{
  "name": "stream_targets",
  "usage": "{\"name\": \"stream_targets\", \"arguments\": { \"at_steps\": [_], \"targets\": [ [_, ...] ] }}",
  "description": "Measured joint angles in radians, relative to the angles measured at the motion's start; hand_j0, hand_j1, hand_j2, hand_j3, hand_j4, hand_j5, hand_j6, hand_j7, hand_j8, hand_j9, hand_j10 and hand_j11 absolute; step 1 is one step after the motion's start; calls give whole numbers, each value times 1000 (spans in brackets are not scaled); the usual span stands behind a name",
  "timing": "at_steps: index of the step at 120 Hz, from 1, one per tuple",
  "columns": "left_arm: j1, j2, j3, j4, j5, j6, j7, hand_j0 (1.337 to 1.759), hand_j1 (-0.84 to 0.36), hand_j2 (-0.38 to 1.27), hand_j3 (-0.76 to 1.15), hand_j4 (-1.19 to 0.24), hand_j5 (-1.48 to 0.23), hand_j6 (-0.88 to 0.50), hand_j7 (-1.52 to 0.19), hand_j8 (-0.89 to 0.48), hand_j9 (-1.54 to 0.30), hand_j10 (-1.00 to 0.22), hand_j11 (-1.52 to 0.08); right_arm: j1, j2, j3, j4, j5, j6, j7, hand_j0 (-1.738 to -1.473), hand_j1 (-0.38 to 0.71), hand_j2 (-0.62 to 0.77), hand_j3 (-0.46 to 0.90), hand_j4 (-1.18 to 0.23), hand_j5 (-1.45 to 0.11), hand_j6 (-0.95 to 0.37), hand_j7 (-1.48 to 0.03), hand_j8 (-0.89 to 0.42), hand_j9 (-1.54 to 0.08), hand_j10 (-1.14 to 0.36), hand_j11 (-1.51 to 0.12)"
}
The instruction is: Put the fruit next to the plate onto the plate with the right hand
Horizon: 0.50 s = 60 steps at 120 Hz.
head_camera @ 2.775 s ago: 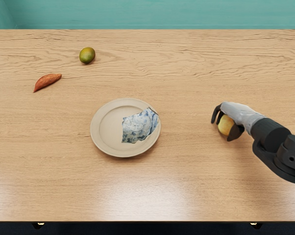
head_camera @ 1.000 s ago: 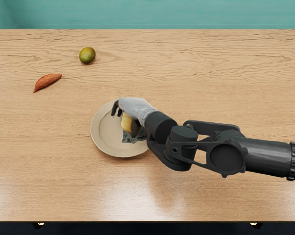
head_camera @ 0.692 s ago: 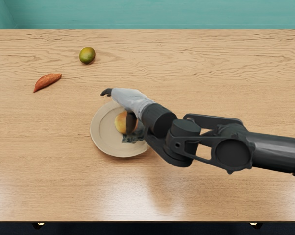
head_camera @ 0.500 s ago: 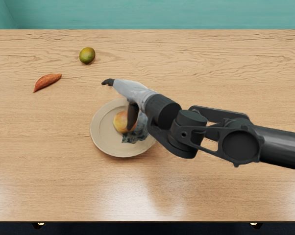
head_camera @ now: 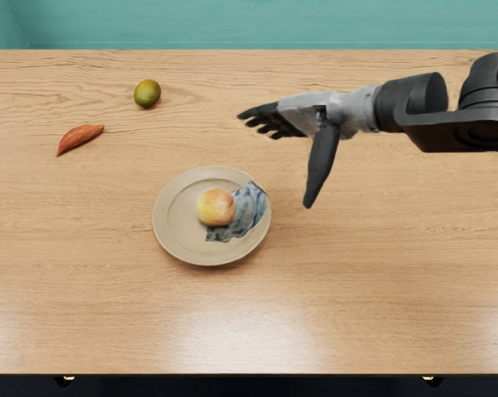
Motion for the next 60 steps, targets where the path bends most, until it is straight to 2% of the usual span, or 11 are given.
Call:
{"name": "stream_targets", "arguments": {
  "at_steps": [27,42,60],
  "targets": [
    [-1,0,0,-1,0,0,0,1658,339,2,0,-9,-11,-9,-11,-9,-11,-9,-11,-35,-199,19,-17,108,63,0,-1658,-345,0,0,-5,-5,-6,-5,-5,-5,-5,-5],
    [-5,0,0,-6,0,-1,0,1658,339,2,0,-9,-11,-9,-11,-9,-11,-9,-11,-43,-255,21,-21,157,69,0,-1658,-347,0,0,-4,-3,-4,-3,-3,-3,-3,-3],
    [-6,0,0,-7,1,0,0,1658,339,2,0,-9,-11,-9,-11,-9,-11,-9,-11,-46,-278,21,-20,178,71,0,-1658,-349,0,0,-3,-2,-3,-1,-3,-2,-2,-1]
  ]
}}
